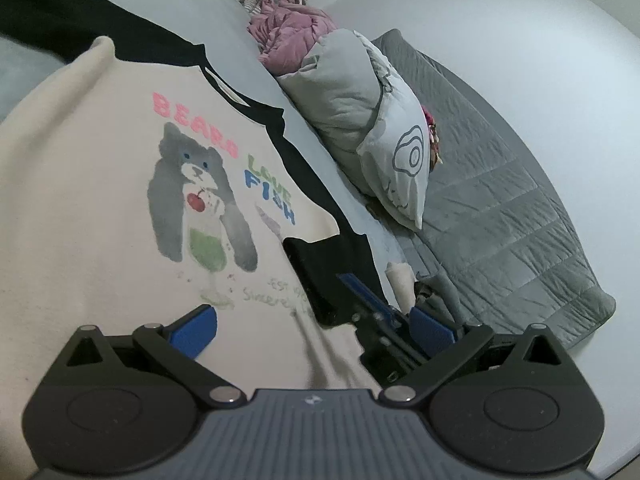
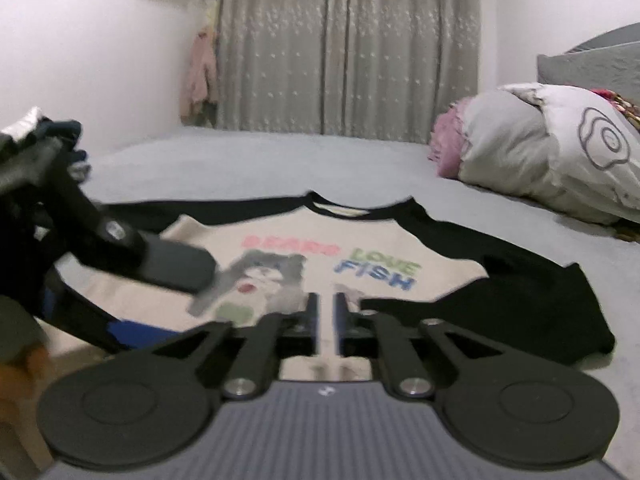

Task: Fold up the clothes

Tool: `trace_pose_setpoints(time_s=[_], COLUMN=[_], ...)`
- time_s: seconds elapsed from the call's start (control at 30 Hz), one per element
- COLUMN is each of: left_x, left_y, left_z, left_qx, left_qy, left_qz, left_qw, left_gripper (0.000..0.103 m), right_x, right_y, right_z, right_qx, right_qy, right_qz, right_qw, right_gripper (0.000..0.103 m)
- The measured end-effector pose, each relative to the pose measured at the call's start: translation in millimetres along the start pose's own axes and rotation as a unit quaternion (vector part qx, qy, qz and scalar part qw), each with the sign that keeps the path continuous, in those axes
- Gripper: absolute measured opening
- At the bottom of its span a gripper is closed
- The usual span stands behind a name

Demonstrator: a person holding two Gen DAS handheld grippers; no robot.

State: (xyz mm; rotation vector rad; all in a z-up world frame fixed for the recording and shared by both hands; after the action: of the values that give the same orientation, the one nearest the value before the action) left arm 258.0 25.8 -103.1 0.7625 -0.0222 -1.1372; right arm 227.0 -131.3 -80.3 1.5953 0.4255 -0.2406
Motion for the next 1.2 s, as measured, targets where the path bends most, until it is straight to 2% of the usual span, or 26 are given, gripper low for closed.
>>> trace_pose_setpoints(time_s=[0.07, 0.17, 0.27, 0.3, 0.4, 0.63, 0.73, 0.8, 0.9, 1.0, 1.03, 1.07, 1.1, 1.13, 1.17, 1.2], left_x=[0, 0, -2, -3, -4, 21, 47, 64, 83, 98, 102, 107, 111, 115, 117, 120], left_y=[1, 0, 1, 1, 3, 5, 6, 8, 12, 14, 14, 13, 12, 10, 10, 9], left_z=[0, -1, -1, -1, 2, 14, 15, 18, 24, 29, 29, 29, 28, 28, 27, 24], left_qx=[-0.002, -0.003, -0.009, -0.013, -0.027, -0.041, -0.094, -0.136, -0.167, -0.185, -0.192, -0.202, -0.212, -0.223, -0.231, -0.245], left_qy=[0.002, 0.004, 0.001, -0.002, -0.007, -0.006, -0.04, -0.064, -0.078, -0.077, -0.076, -0.076, -0.076, -0.077, -0.078, -0.075], left_qz=[0.0, 0.0, -0.002, -0.003, -0.004, -0.011, -0.014, -0.012, -0.001, 0.001, -0.002, -0.007, -0.012, -0.016, -0.018, -0.02], left_qw=[1.0, 1.0, 1.0, 0.9999, 0.9996, 0.9991, 0.9946, 0.9885, 0.9829, 0.9797, 0.9783, 0.9763, 0.9742, 0.9718, 0.9696, 0.9665], left_gripper=[0.102, 0.102, 0.102, 0.102, 0.102, 0.102, 0.102, 0.102, 0.101, 0.091, 0.08, 0.063, 0.057, 0.044, 0.021, 0.019], right_x=[1, 12, 27, 29, 28, 17, 6, 0, -9, -14, -16, -17, -17, -18, -19, -19], right_y=[-3, -11, -15, -16, -12, 0, 11, 15, 21, 23, 24, 24, 25, 25, 26, 26], right_z=[4, 17, 30, 33, 40, 47, 54, 60, 67, 69, 69, 69, 68, 68, 68, 69], right_qx=[-0.009, -0.017, -0.008, -0.001, 0.018, 0.08, 0.126, 0.141, 0.158, 0.162, 0.163, 0.163, 0.164, 0.165, 0.165, 0.166], right_qy=[-0.015, -0.03, -0.034, -0.035, -0.036, 0.0, 0.029, 0.038, 0.052, 0.06, 0.062, 0.063, 0.065, 0.067, 0.067, 0.066], right_qz=[-0.005, -0.038, -0.072, -0.076, -0.077, -0.071, -0.066, -0.061, -0.057, -0.056, -0.056, -0.055, -0.055, -0.055, -0.055, -0.055], right_qw=[1.0, 0.999, 0.997, 0.996, 0.996, 0.994, 0.989, 0.987, 0.984, 0.983, 0.983, 0.983, 0.983, 0.983, 0.982, 0.982], right_gripper=[0.038, 0.037, 0.026, 0.013, 0.006, 0.006, 0.006, 0.006, 0.006, 0.007, 0.007, 0.007, 0.007, 0.007, 0.007, 0.008])
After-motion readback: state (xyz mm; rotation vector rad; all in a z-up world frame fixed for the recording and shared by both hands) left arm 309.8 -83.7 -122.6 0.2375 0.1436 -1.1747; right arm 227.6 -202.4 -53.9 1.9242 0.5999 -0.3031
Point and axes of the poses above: each gripper's, at about its wrist camera, not at the fingertips, and x roughly the way its jaws point, z to its right, y to its top, the point moved 7 cm from there along x, roughly the way its jaws point, and after that the axes turned 7 degrees about x, right-handed, at the moved point
